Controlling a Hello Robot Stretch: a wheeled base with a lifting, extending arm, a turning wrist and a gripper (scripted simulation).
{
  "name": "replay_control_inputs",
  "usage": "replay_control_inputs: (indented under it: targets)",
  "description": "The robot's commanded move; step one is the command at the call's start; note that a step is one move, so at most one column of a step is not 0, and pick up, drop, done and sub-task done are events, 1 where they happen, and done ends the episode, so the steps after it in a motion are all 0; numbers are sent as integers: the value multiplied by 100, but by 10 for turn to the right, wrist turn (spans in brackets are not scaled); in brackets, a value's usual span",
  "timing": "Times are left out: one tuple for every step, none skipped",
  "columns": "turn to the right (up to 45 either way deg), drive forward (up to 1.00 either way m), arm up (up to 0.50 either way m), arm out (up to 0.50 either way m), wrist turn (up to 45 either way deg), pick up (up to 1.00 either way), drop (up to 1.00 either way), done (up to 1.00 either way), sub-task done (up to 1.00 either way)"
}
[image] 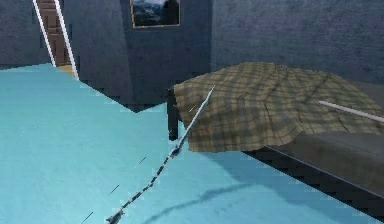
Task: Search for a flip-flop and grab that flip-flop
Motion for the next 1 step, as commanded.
replay_control_inputs:
  targets:
    - [0,0,14,0,0,0,0,0,0]
